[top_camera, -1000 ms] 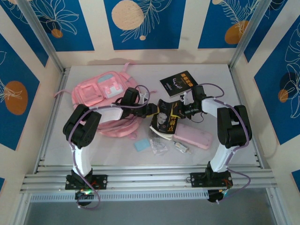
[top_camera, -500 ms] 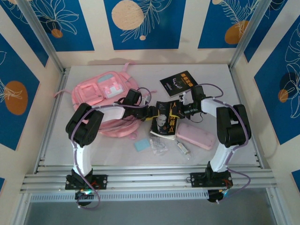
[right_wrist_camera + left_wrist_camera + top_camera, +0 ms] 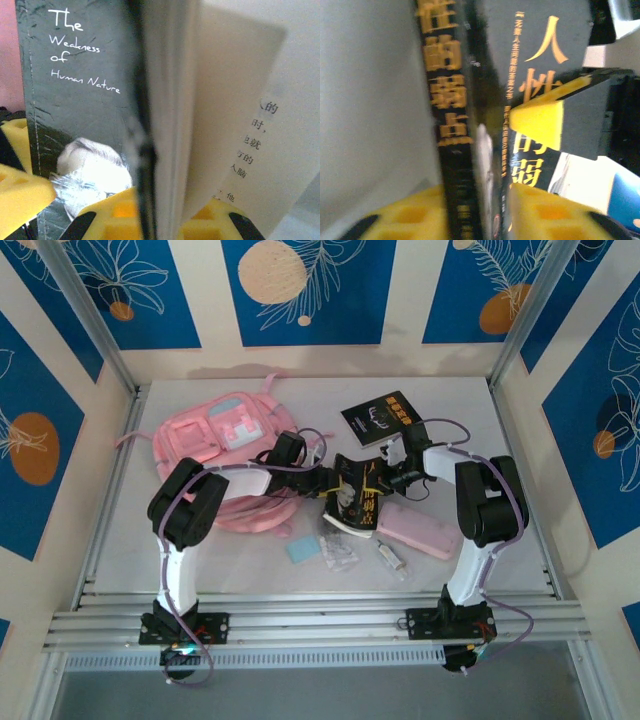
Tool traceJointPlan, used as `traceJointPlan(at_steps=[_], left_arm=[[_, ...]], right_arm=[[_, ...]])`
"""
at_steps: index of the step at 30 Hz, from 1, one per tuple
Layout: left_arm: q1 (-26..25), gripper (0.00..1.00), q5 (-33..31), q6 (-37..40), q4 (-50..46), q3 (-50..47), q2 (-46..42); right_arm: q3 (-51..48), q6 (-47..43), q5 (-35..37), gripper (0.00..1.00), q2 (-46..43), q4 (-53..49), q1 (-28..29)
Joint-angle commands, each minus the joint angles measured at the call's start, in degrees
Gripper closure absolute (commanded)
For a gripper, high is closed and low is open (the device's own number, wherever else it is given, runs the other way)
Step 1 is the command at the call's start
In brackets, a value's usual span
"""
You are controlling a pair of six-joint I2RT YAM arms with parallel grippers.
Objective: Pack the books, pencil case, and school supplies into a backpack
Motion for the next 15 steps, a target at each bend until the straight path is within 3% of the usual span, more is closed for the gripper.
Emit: traceJointPlan(at_steps=[1, 3, 6, 9, 10, 12, 15], left_arm=[[-3.0, 0.84, 2.1, 5.9, -6.0, 3.1, -1.9], [-2.9, 0.97, -0.2, 8.3, -10.3, 4.1, -2.8], [-2.2, 1.0, -3.2, 9.3, -13.3, 4.8, -4.6], [-1.0, 1.0, -6.2, 6.9, -12.2, 4.8, -7.6], [-0.4, 1.0, -7.2, 5.7, -10.9, 4.8, -8.7], [0.8, 1.0, -8.9, 2.9, -7.7, 4.6, -10.7], [2.7, 1.0, -11.9, -0.8, -2.6, 5.2, -13.1]], right_arm=[[1.1, -0.2, -0.3, 1.0, 1.6, 0.1, 1.8], [1.2, 0.6, -1.0, 0.96, 0.5, 0.1, 1.7], [1.3, 2.6, -1.2, 0.77, -2.8, -0.5, 1.6], [1.3, 6.9, 0.6, 0.37, -7.7, -1.3, 1.6], [1.3, 9.0, 1.6, 0.2, -9.5, -1.6, 1.6], [0.9, 13.0, 3.6, 0.0, -12.7, -2.0, 1.7], [-0.6, 19.9, 4.0, 0.01, -16.9, 0.2, 2.5]])
